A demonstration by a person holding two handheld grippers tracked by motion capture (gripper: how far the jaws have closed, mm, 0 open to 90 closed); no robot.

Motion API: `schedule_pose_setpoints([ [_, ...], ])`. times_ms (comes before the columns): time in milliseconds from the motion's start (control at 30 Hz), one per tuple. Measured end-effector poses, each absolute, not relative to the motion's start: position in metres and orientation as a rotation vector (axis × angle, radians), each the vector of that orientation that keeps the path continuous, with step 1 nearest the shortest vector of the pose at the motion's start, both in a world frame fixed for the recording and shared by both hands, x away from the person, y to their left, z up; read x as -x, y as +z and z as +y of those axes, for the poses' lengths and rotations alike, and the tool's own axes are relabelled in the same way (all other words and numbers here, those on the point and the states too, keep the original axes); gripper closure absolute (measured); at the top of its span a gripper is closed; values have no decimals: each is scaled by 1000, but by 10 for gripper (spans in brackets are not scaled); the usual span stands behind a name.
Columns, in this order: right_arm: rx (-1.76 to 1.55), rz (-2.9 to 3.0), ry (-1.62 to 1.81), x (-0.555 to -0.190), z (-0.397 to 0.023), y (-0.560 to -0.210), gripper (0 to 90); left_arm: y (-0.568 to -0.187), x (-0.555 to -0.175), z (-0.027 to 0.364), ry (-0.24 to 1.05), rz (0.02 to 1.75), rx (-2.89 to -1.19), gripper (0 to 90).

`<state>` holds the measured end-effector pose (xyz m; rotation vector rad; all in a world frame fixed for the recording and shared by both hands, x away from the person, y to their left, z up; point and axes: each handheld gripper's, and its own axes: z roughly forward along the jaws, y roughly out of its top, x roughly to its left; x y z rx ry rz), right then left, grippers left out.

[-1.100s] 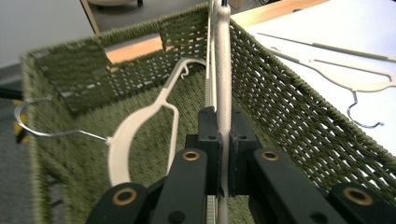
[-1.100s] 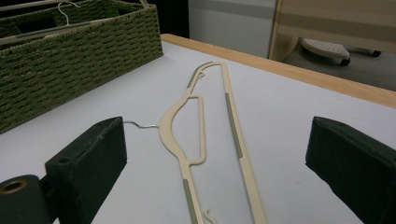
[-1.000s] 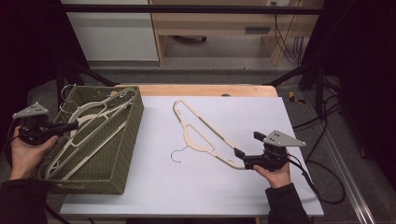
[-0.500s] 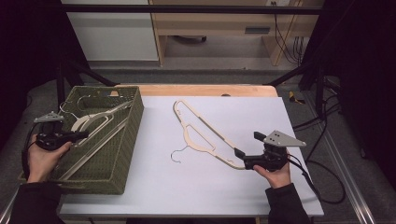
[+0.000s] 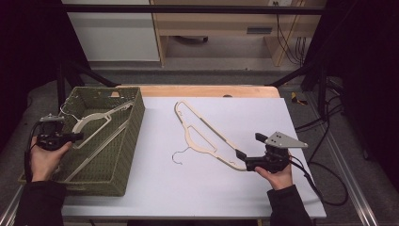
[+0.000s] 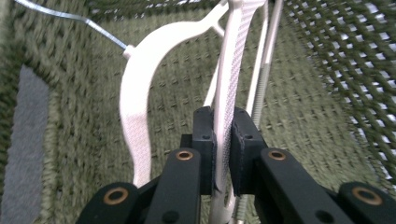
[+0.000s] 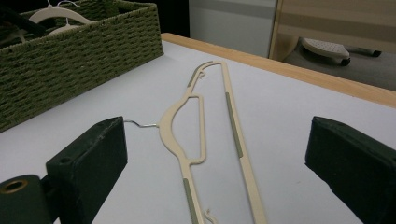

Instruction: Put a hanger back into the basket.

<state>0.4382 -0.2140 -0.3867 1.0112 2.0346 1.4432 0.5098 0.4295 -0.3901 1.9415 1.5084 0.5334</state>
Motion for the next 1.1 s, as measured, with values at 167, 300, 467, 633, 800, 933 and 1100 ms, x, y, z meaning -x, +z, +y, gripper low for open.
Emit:
schedule_pose_setpoints([
  [167, -1010, 2036, 1444, -438, -214, -387, 61, -391, -512, 432, 542, 1561, -1948, 808],
  [300, -1010, 2037, 1444, -438, -214, -387, 60, -395, -513, 432, 570, 1640, -1993, 739],
  [467, -1008, 2039, 1442, -439, -213, -387, 60, -392, -511, 435, 574, 1654, -1948, 642],
  [633, -1002, 2044, 1437, -439, -213, -388, 60, -391, -508, 438, 588, 1651, -1908, 547],
  [800, -1005, 2044, 1436, -439, -213, -388, 60, -384, -504, 436, 601, 1624, -1893, 510],
  [933, -1009, 2042, 1437, -439, -213, -388, 60, -372, -497, 427, 624, 1548, -1846, 475],
  [1100, -1010, 2040, 1443, -439, -213, -388, 59, -353, -484, 404, 663, 1379, -1802, 389],
])
